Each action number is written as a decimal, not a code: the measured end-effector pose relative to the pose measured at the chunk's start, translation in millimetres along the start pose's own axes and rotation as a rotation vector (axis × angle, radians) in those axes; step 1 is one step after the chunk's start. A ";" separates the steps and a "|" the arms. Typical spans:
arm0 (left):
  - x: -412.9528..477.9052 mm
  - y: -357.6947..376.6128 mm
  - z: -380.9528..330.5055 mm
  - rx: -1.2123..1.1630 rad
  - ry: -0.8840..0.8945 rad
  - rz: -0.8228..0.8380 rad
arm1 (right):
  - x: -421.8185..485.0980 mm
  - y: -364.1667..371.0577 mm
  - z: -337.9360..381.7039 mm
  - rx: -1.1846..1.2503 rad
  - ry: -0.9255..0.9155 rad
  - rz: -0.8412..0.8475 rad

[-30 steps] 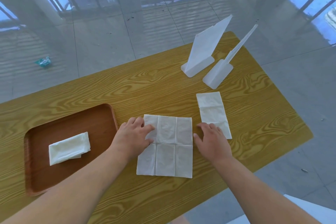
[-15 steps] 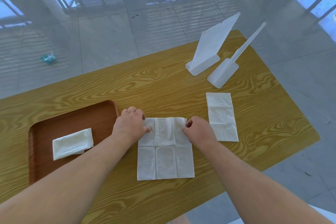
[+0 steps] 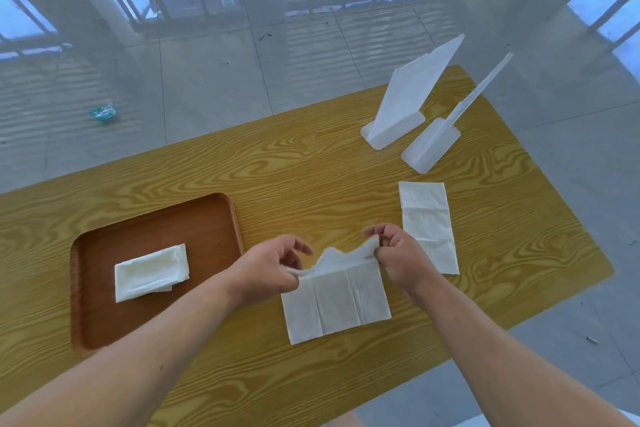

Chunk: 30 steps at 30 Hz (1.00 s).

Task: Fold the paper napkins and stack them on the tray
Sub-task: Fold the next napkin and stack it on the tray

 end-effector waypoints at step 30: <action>-2.9 24.9 44.6 -0.143 -0.354 -0.143 | -69.5 41.5 -11.8 -0.764 -0.503 -0.155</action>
Point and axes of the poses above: each hand's wrist, its own x-axis towards the middle knuckle, its own y-axis out of the palm, z = x × y, the point moved 7 cm from there along x, towards the middle knuckle, and after that the axes turned 6 degrees about -z, right-handed, at the moved point
